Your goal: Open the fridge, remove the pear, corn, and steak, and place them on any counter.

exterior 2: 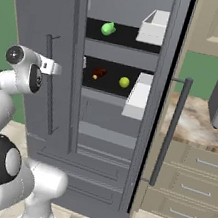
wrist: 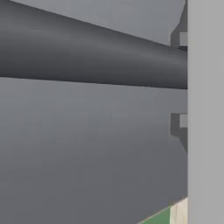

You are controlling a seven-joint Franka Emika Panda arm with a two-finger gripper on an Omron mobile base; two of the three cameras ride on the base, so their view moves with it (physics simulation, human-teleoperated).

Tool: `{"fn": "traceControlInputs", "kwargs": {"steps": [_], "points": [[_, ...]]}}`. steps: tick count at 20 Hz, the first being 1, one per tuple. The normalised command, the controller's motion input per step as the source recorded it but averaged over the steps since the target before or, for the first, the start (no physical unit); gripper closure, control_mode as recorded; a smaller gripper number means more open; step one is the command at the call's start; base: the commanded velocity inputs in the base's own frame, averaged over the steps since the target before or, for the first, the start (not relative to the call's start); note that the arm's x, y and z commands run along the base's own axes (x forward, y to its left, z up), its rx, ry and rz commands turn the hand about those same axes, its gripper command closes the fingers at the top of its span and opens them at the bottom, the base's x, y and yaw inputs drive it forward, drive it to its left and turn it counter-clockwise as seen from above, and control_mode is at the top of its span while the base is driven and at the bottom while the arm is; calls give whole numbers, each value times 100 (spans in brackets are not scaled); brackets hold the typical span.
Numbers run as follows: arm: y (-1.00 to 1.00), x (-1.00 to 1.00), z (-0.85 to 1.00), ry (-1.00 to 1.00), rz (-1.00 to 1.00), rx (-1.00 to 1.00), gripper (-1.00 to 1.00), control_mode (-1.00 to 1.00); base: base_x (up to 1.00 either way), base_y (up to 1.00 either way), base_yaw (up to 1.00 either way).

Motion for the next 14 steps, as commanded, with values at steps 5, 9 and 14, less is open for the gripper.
{"fn": "traceControlInputs", "kwargs": {"steps": [5,9,14], "points": [[100,-100,5,7,4,9,100,-100,0,0,0],[100,-100,8,13,3,8,100,-100,0,0,0],[77,-100,13,12,0,8,-100,-100,0,0,0]]}}
